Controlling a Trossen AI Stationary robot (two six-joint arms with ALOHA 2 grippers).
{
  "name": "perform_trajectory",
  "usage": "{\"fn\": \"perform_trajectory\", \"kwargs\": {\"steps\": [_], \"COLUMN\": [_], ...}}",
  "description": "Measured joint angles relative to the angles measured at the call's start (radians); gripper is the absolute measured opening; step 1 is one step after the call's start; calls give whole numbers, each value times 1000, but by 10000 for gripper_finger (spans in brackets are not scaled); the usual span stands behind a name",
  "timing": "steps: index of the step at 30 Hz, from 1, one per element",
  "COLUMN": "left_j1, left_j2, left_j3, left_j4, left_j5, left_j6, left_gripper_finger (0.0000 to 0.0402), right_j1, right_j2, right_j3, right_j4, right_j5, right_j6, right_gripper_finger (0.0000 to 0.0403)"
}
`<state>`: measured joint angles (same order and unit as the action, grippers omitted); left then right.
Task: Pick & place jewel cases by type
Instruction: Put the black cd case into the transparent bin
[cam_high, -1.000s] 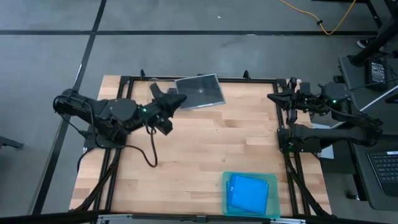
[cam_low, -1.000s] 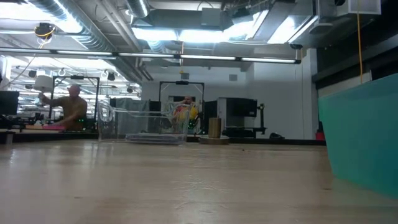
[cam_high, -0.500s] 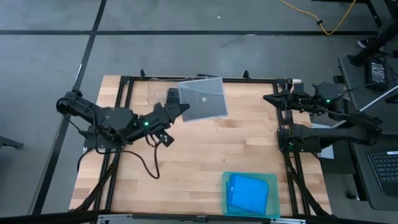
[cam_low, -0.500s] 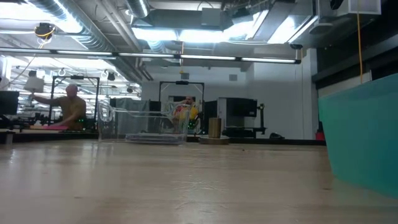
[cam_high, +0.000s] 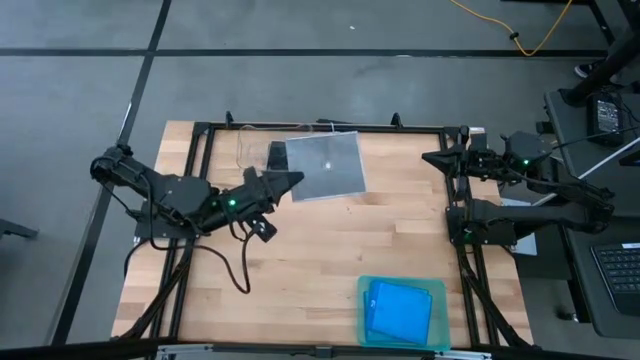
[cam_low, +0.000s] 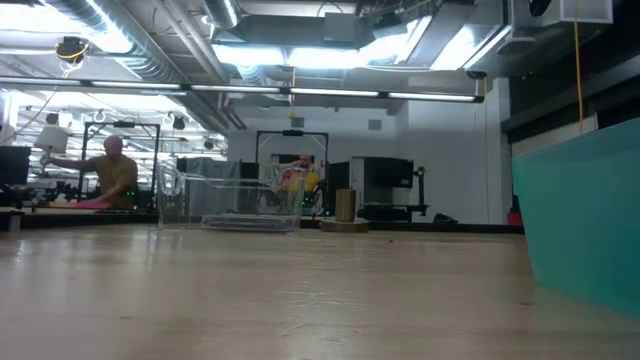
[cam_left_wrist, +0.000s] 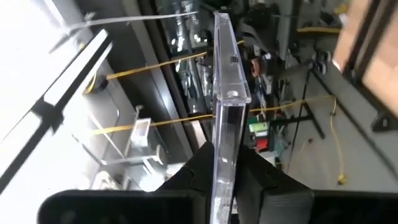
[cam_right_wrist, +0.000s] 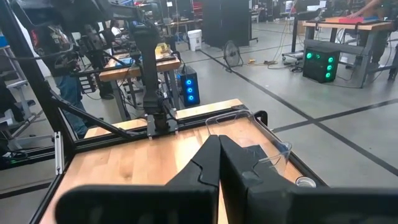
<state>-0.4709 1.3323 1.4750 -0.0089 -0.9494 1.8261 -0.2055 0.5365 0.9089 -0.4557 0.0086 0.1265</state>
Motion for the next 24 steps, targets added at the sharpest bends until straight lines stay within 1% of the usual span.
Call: {"fn": "perform_trajectory", "kwargs": {"steps": [6, 8, 12, 16, 19, 24], "left_j1": [2, 4, 23, 46, 59, 74], "left_j2": [-2, -6, -11, -17, -27, -66], "left_j3": [0, 0, 0, 0, 0, 0], "left_j4": [99, 109, 107, 105, 85, -18], "left_j5": [-2, -6, -59, -82, -85, -63], "left_j6": [-223, -291, -429, -625, -800, -1098], "left_gripper_finger": [31, 31, 31, 31, 31, 31], "right_j1": [0, 0, 0, 0, 0, 0], "right_j2": [0, 0, 0, 0, 0, 0], "right_j3": [0, 0, 0, 0, 0, 0], "right_j4": [0, 0, 0, 0, 0, 0], "right_j5": [0, 0, -1, -1, -1, -1], "right_j6": [-1, -4, -26, -29, -29, -30], "right_gripper_finger": [6, 6, 6, 6, 6, 6]}}
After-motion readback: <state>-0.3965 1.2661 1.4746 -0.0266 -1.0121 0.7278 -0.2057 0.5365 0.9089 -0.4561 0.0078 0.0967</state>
